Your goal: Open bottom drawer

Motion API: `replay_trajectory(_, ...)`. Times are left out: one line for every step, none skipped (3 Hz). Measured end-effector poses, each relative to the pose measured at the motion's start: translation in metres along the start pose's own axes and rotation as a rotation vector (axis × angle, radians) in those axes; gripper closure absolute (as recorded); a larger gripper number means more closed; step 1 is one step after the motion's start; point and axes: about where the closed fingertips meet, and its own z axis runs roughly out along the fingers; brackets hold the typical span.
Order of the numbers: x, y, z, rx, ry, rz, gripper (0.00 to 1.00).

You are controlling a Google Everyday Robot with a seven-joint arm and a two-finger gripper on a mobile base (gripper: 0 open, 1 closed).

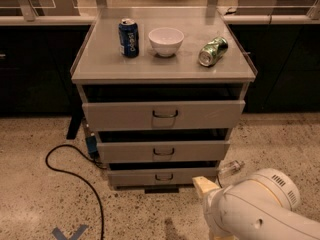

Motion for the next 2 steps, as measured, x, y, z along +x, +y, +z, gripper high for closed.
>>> replay_trajectory(0.000, 0.000, 0.000, 0.000, 0.000, 0.000, 0.00)
replay_trajectory(0.032, -0.024, -0.001, 0.033, 0.008, 0.021, 0.00)
